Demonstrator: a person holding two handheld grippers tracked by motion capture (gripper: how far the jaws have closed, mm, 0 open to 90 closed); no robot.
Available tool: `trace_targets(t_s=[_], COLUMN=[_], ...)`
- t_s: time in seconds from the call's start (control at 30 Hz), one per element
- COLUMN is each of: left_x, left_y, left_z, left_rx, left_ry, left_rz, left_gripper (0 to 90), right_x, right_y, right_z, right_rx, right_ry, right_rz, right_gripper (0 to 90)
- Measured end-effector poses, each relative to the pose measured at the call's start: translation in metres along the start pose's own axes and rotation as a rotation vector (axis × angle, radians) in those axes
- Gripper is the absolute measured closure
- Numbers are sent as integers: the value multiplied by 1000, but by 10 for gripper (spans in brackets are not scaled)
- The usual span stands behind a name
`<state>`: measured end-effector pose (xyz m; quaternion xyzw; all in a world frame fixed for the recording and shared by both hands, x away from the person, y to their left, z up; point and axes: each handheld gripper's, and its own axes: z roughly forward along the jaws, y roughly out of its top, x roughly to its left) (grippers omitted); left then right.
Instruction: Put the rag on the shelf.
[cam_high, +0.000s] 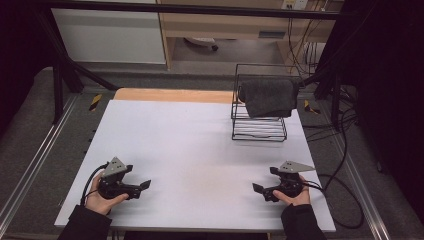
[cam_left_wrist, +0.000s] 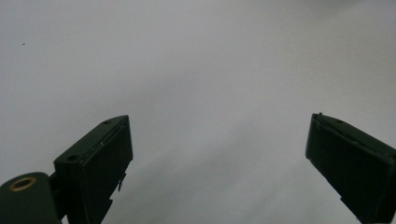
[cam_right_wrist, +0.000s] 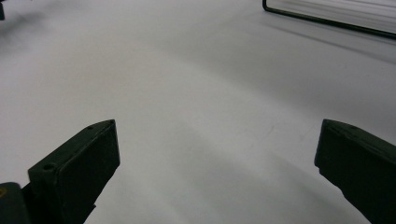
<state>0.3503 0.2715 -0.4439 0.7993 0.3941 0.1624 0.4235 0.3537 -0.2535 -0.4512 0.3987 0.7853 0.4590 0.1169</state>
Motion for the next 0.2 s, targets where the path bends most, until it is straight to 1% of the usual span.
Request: trace_targets(t_s=[0.1, 0.2], left_x=[-1, -1], left_y=[-1, -1], left_z=[2, 3], left_rx=[0, 10], left_ry=[-13, -9], left_rz=[14, 15], left_gripper=[74, 74], right_x=[-1, -1], right_y=[0, 0], right_z=[2, 2], right_rx=[13, 10], right_ry=[-1, 1], right_rz=[-5, -4], right_gripper=[9, 10])
